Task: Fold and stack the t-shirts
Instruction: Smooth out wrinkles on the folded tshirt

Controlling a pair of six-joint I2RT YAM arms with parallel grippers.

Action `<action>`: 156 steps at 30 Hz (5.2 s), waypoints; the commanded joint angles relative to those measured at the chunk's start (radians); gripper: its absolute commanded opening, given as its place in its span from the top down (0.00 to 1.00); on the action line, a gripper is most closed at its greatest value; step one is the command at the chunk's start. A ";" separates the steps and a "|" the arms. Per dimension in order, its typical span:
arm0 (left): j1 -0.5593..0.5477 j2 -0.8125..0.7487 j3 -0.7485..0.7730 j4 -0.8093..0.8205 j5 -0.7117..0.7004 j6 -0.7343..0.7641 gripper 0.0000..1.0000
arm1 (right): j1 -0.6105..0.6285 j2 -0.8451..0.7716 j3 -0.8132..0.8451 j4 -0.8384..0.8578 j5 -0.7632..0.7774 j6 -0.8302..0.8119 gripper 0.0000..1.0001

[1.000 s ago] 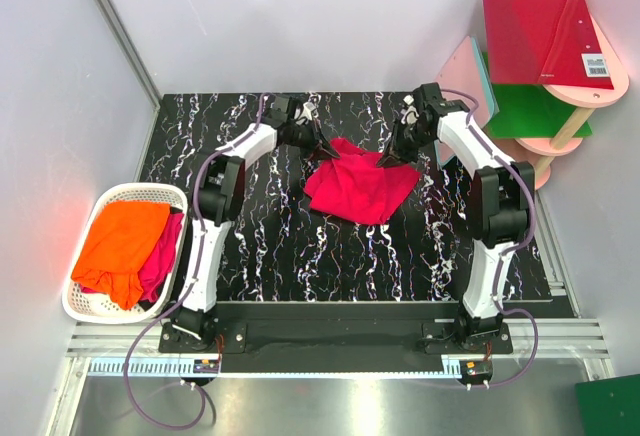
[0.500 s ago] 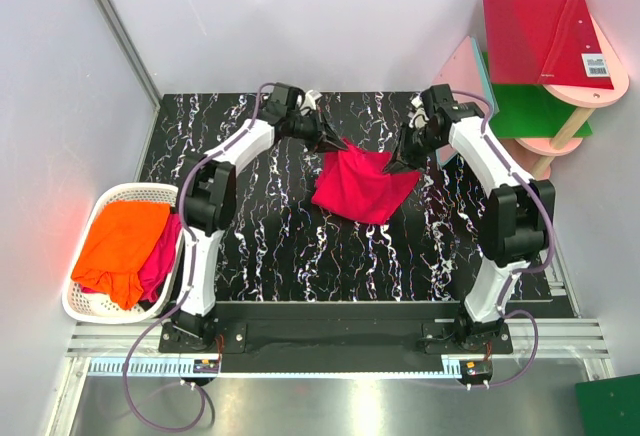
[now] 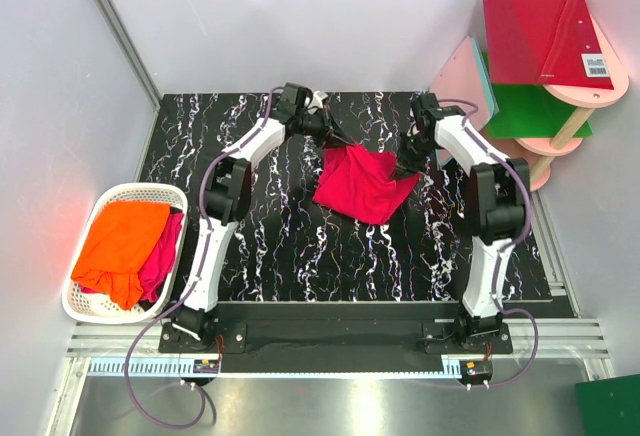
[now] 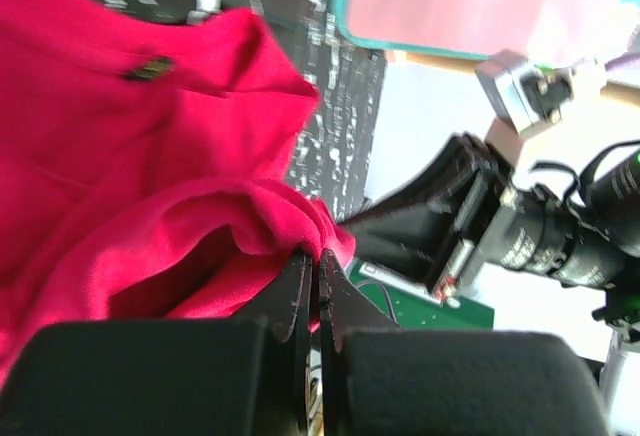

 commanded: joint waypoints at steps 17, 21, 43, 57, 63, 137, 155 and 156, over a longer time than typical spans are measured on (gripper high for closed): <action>0.073 -0.059 -0.050 0.029 0.038 0.039 0.01 | -0.011 0.247 0.287 0.201 0.294 0.096 0.92; 0.076 -0.137 -0.120 0.019 0.035 0.060 0.01 | -0.010 0.240 0.284 0.207 0.326 0.087 0.62; -0.066 -0.073 -0.165 0.150 0.119 -0.051 1.00 | -0.015 0.098 0.007 0.292 -0.352 0.107 1.00; -0.026 0.054 -0.143 0.157 -0.074 -0.070 1.00 | -0.016 0.353 0.231 0.275 -0.197 0.111 1.00; 0.009 0.016 -0.200 0.058 -0.155 -0.007 1.00 | -0.015 0.475 0.412 0.261 -0.214 0.102 1.00; 0.053 -0.249 -0.295 -0.218 -0.175 0.244 1.00 | -0.024 0.457 0.509 0.197 -0.240 0.074 1.00; 0.060 -0.295 -0.317 -0.443 -0.344 0.336 0.01 | -0.022 0.468 0.541 0.193 -0.254 0.085 1.00; 0.060 -0.308 -0.305 -0.442 -0.353 0.341 0.01 | -0.024 0.460 0.544 0.194 -0.261 0.082 1.00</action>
